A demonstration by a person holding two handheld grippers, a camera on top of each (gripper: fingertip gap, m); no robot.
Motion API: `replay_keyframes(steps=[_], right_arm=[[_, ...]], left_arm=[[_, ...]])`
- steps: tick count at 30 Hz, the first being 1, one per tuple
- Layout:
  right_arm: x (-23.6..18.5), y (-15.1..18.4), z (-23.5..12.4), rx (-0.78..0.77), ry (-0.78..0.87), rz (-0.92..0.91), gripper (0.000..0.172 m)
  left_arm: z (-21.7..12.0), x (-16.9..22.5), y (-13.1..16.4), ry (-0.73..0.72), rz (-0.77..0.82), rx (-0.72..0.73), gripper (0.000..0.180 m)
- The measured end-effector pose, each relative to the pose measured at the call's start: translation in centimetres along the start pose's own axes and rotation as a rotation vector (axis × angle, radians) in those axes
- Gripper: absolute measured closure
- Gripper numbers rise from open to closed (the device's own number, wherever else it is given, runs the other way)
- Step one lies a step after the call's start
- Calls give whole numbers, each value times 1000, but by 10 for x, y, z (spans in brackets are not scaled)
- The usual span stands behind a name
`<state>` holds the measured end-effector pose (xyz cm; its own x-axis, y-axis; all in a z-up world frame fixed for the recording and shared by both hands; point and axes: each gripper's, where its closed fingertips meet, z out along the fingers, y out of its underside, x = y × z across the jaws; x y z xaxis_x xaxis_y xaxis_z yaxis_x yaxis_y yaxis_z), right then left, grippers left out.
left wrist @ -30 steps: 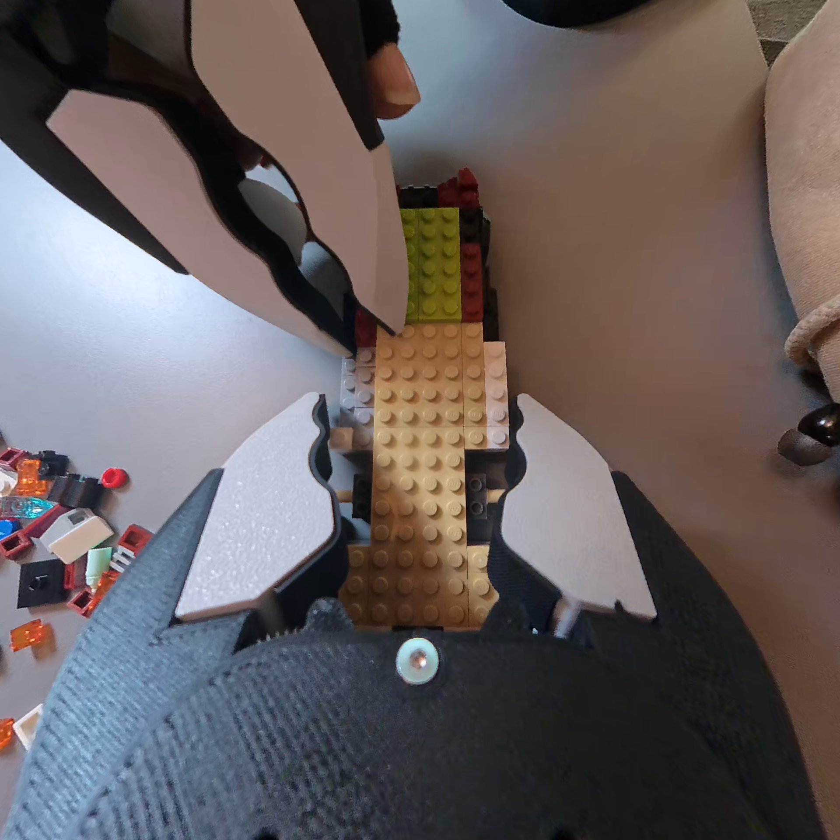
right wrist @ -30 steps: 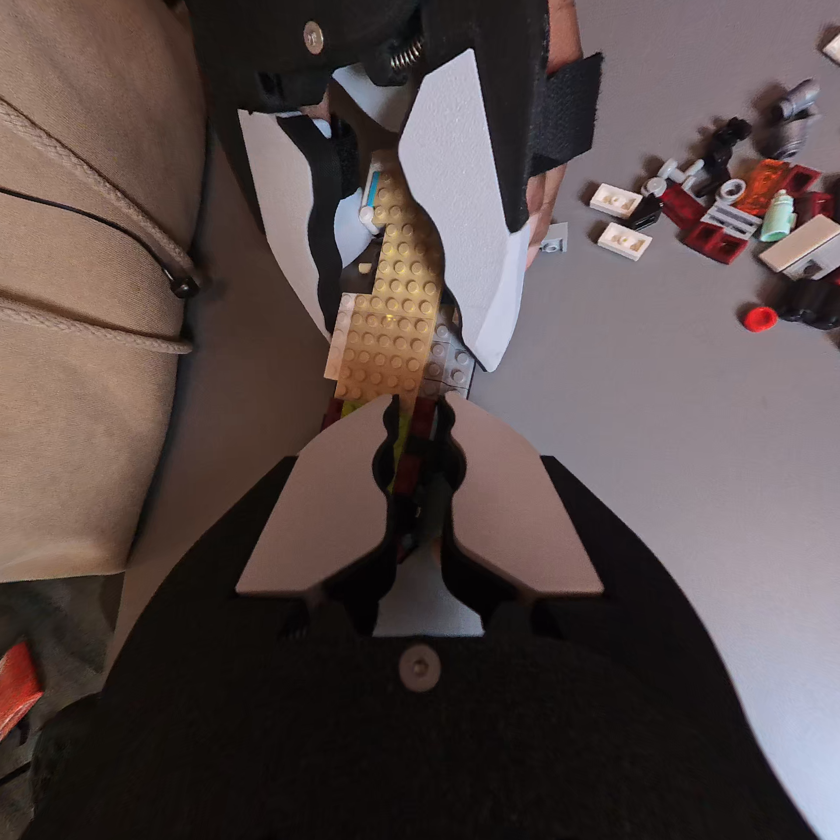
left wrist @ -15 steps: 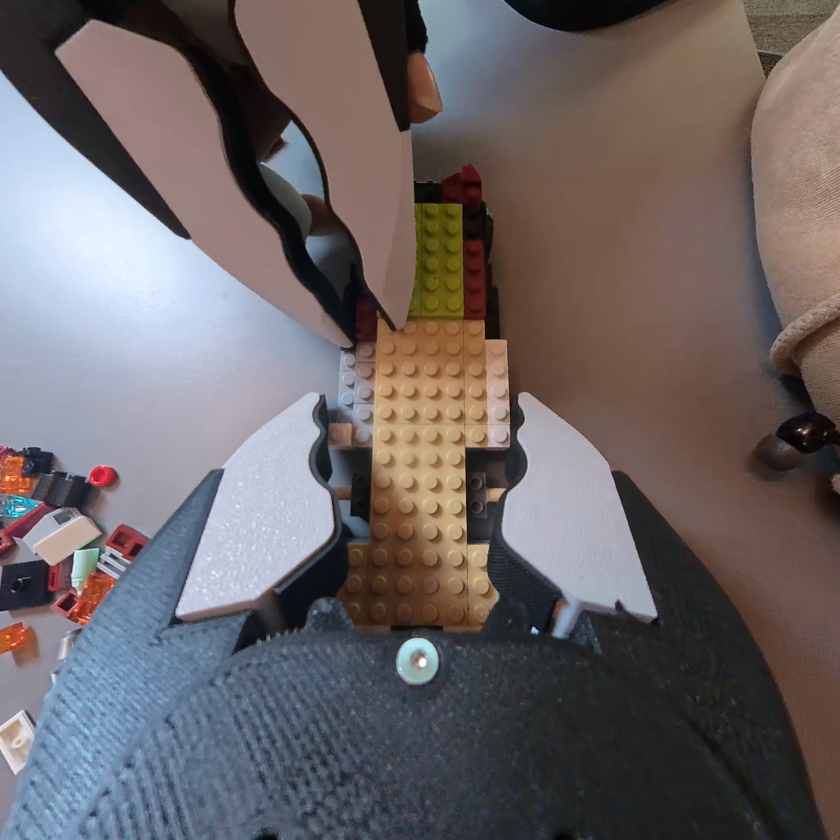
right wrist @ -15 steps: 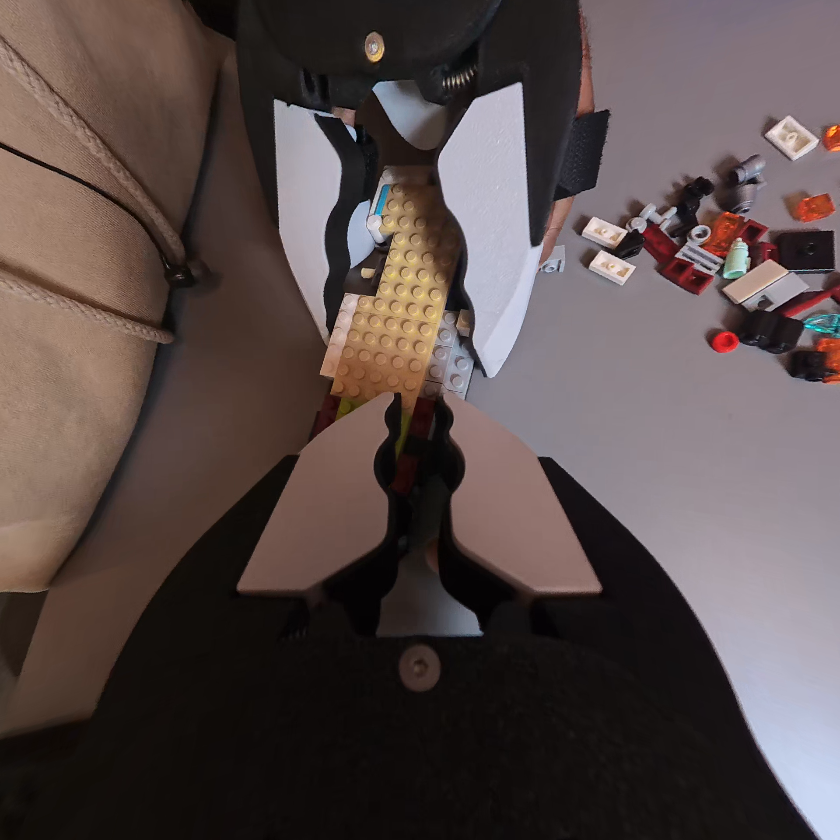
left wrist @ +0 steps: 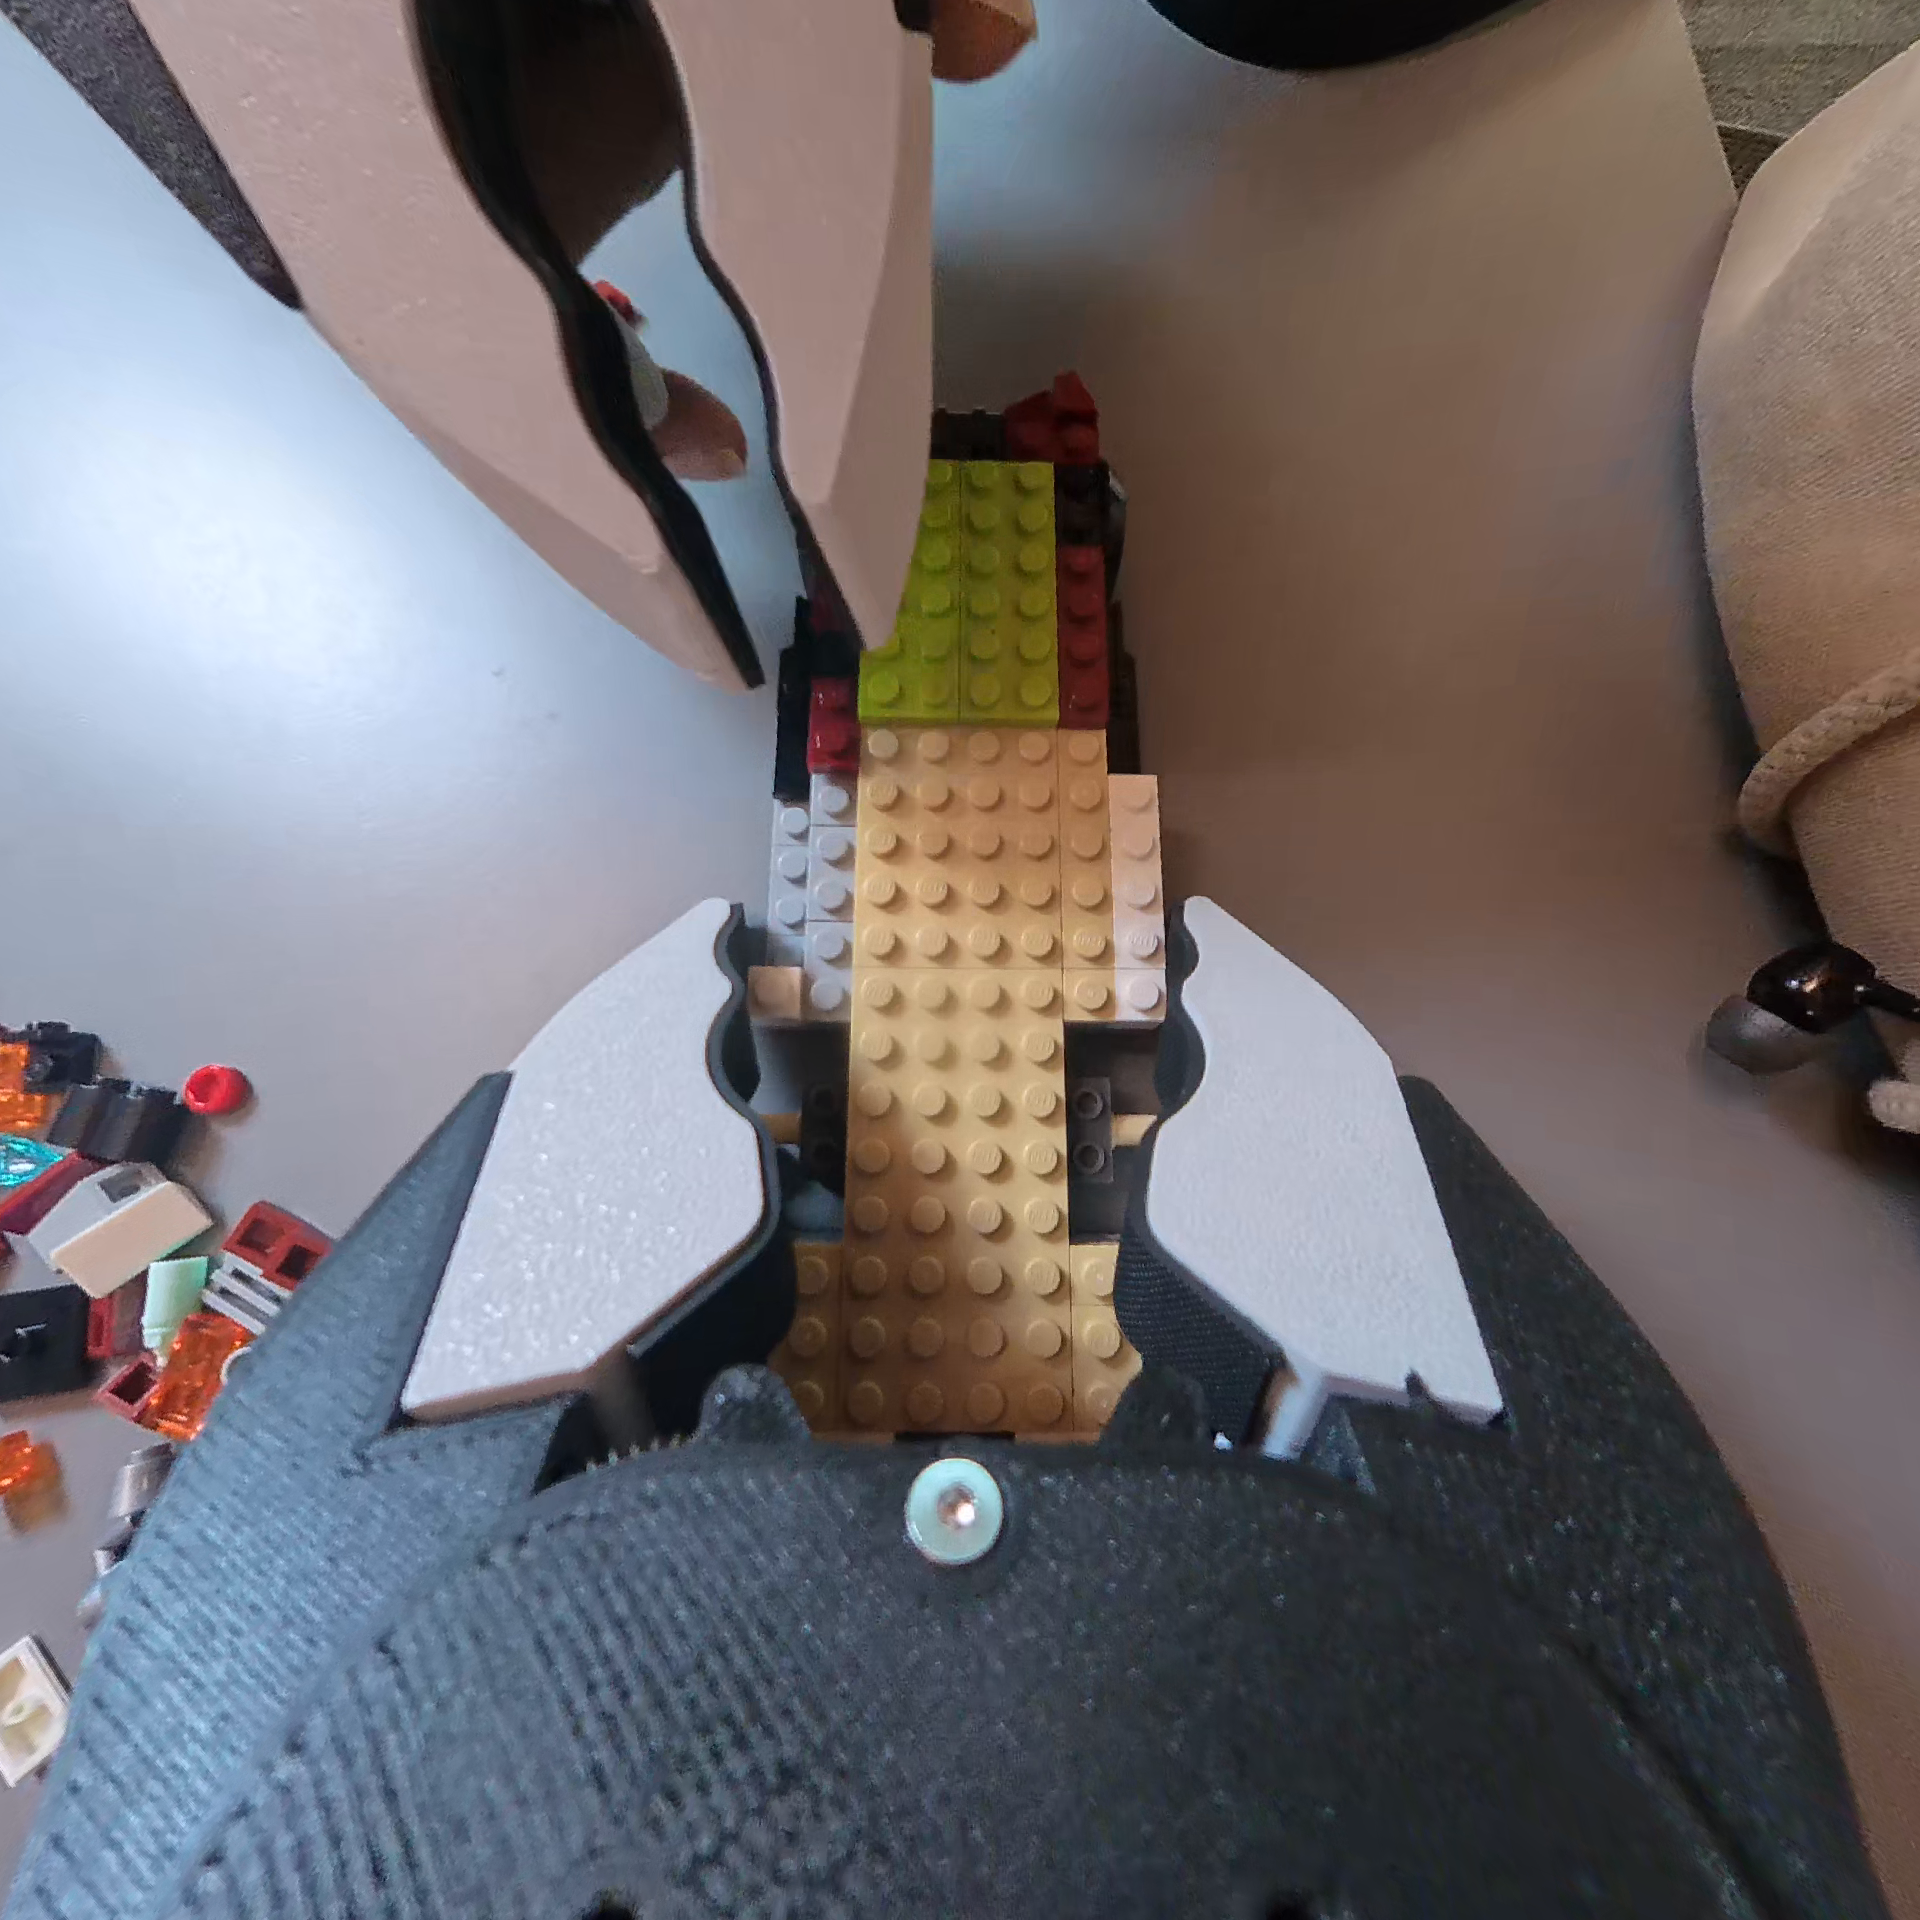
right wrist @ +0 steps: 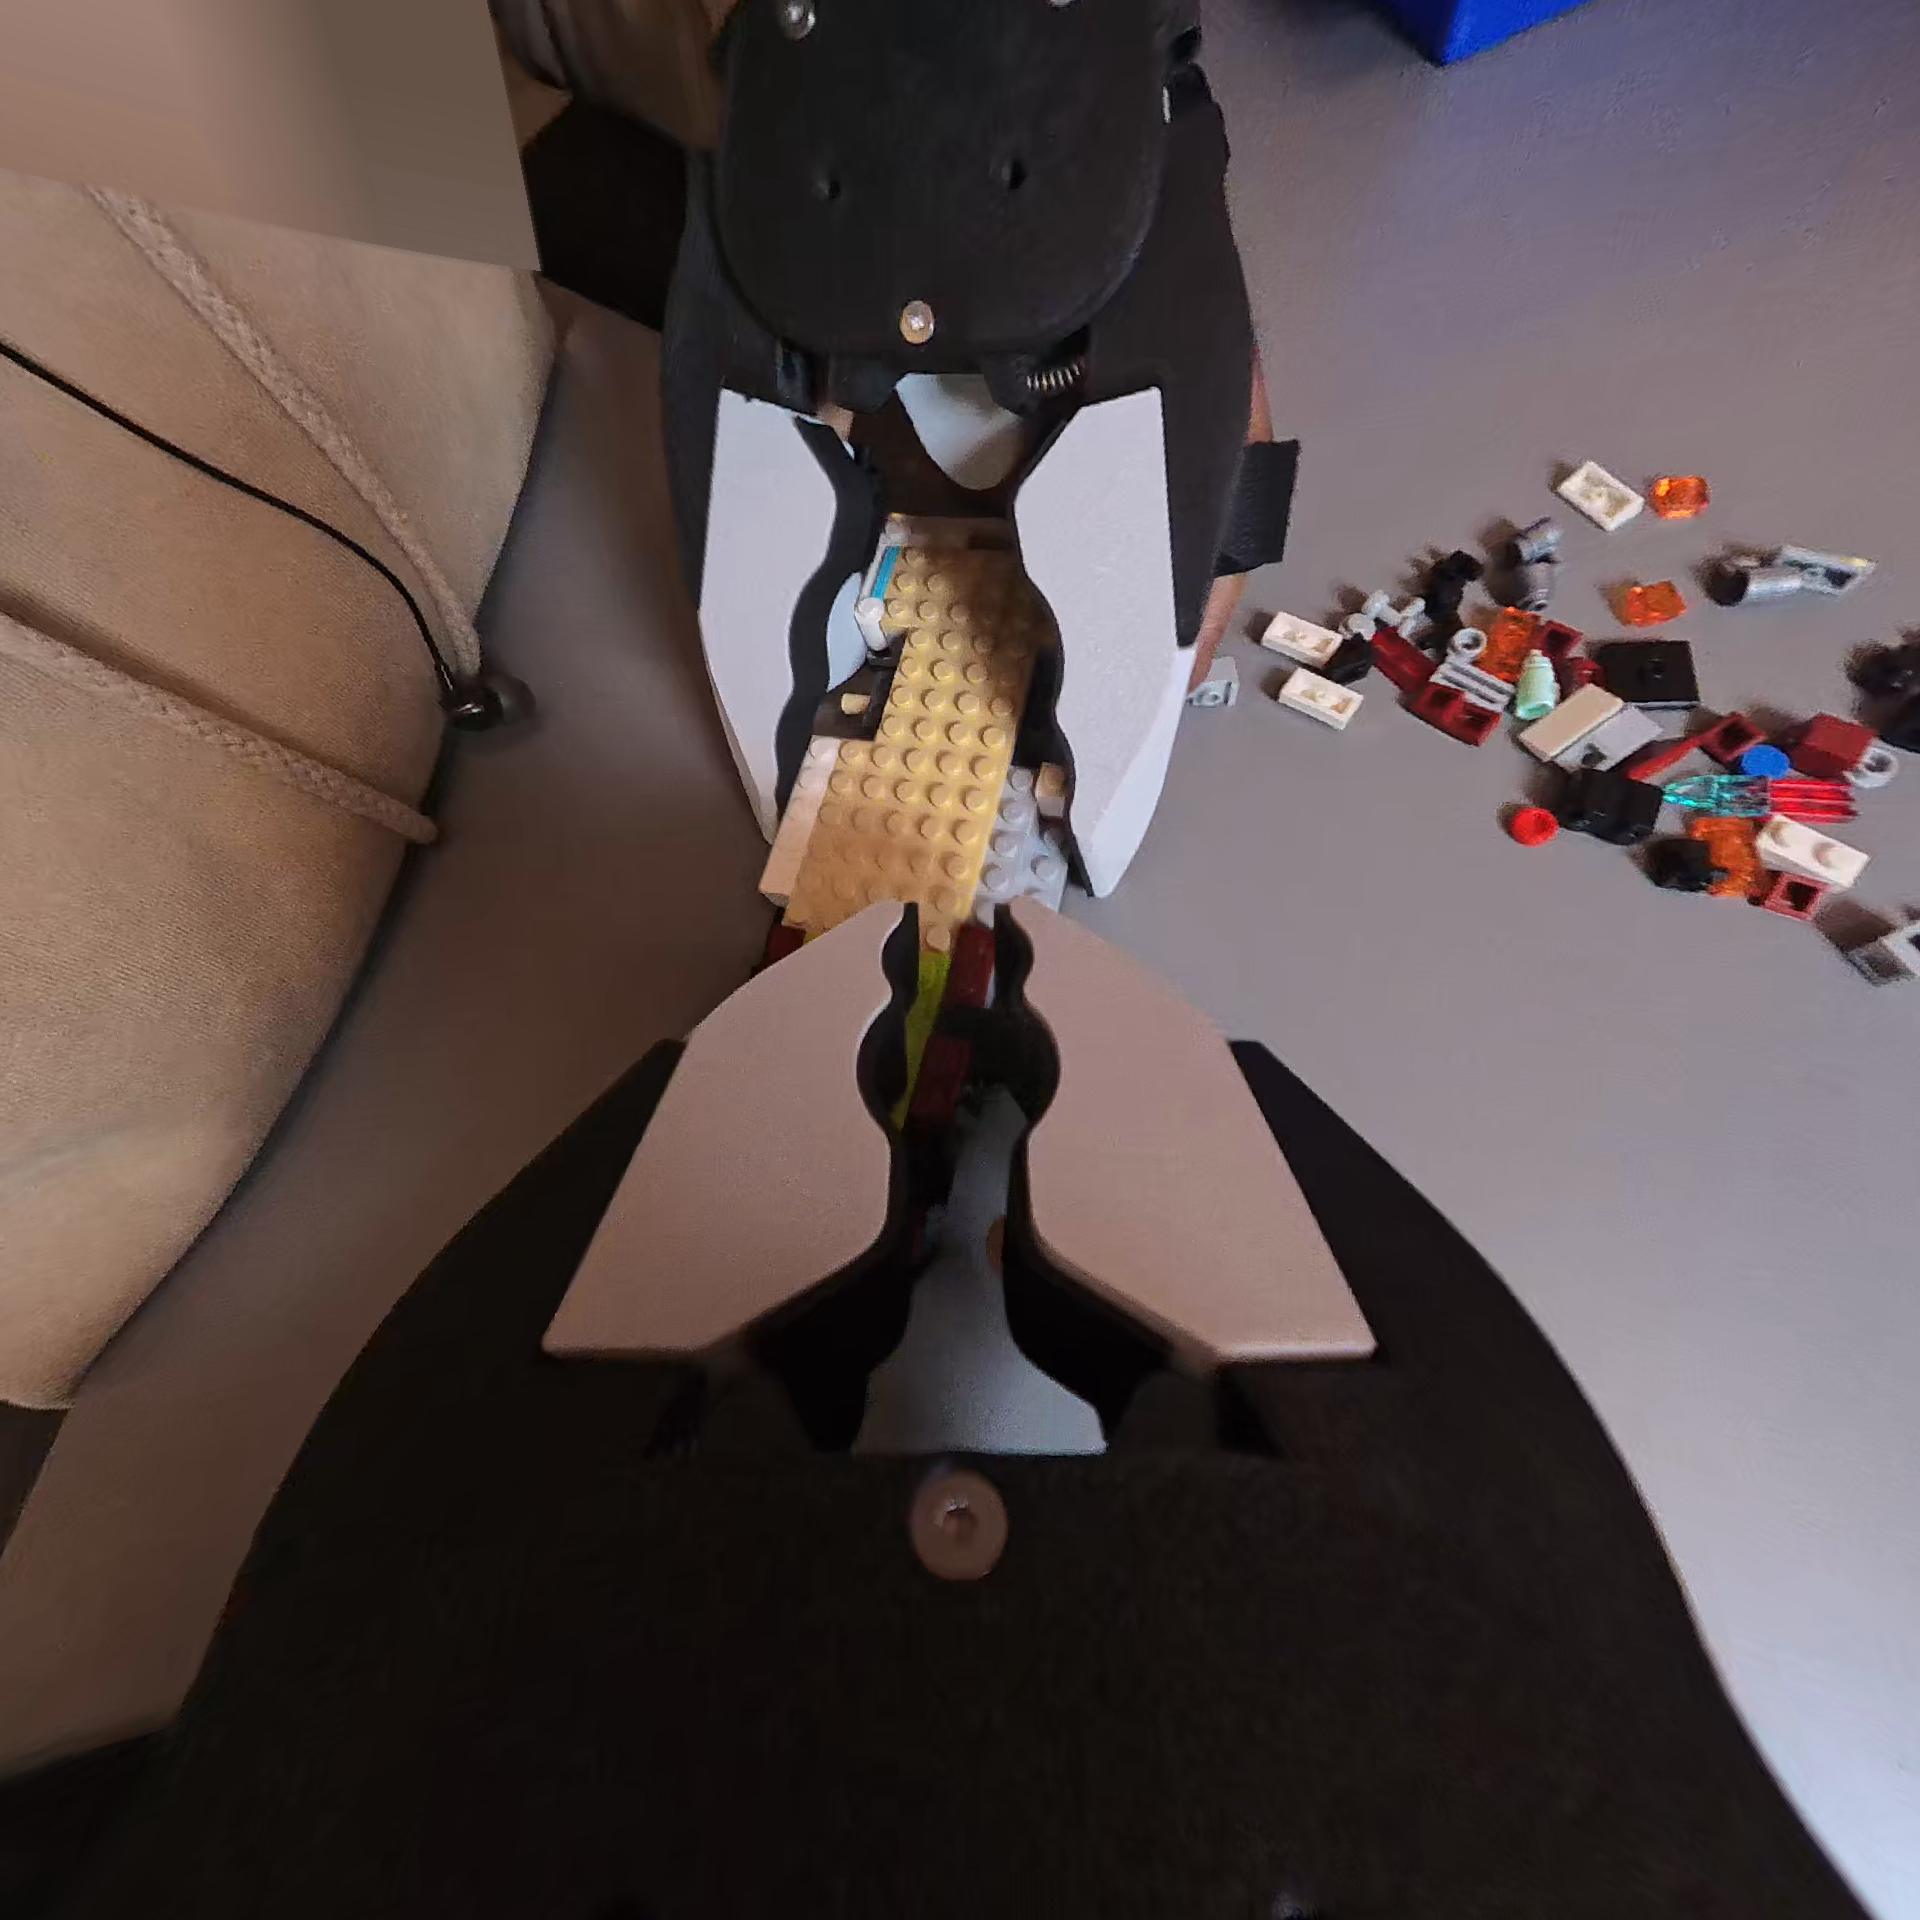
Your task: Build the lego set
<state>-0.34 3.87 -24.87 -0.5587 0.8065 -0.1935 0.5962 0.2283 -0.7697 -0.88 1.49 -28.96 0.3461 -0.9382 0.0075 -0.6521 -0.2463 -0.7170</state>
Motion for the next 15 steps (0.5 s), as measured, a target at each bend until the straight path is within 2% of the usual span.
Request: replay_keyframes(steps=[11,15], right_arm=[[2,15,15,-163,-177,189,162],[2,15,15,-179,-183,167,164]], left_arm=[[0,0,0,-3,4,3,104],[0,1,0,1,6,5,104]])
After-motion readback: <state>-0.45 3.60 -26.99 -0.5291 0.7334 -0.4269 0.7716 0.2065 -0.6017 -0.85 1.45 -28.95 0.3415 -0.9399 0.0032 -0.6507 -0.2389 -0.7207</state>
